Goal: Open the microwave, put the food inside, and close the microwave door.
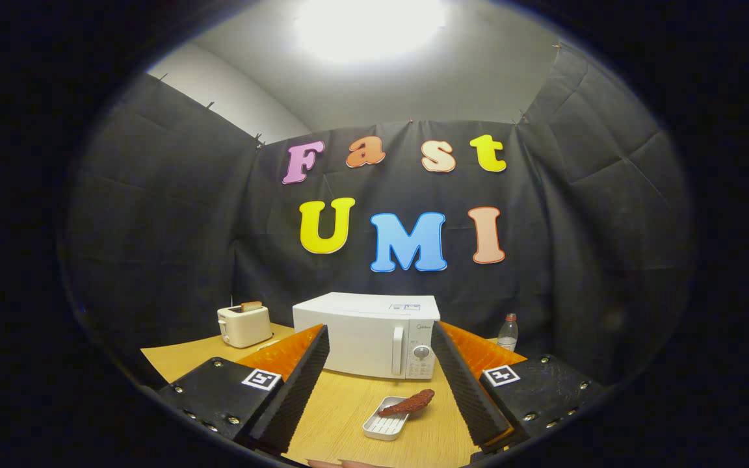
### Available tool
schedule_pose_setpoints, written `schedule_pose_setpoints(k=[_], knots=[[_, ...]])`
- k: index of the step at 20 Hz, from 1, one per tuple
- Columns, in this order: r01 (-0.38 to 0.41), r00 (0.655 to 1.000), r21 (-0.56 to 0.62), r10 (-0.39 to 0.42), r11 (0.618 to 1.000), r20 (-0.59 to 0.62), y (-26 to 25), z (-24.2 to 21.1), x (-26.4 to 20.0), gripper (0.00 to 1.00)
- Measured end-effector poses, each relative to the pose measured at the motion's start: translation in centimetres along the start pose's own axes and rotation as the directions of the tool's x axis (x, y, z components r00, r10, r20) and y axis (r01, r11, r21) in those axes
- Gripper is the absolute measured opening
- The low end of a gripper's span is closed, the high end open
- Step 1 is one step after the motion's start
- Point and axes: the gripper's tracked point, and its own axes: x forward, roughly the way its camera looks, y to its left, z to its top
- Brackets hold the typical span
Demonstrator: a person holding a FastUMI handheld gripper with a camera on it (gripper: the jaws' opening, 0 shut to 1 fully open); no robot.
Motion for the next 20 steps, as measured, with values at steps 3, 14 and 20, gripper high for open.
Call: schedule_pose_setpoints(k=[3,14,20], knots=[[0.004,1.000,0.000,-0.004,1.000,-0.005,-0.1,-0.2,0.2,0.97],[0.034,0.999,0.011,-0.033,0.999,-0.012,-1.6,-2.4,4.1,0.97],[0.034,0.998,-0.004,-0.034,0.999,-0.045,-1.8,-5.8,8.2,0.97]])
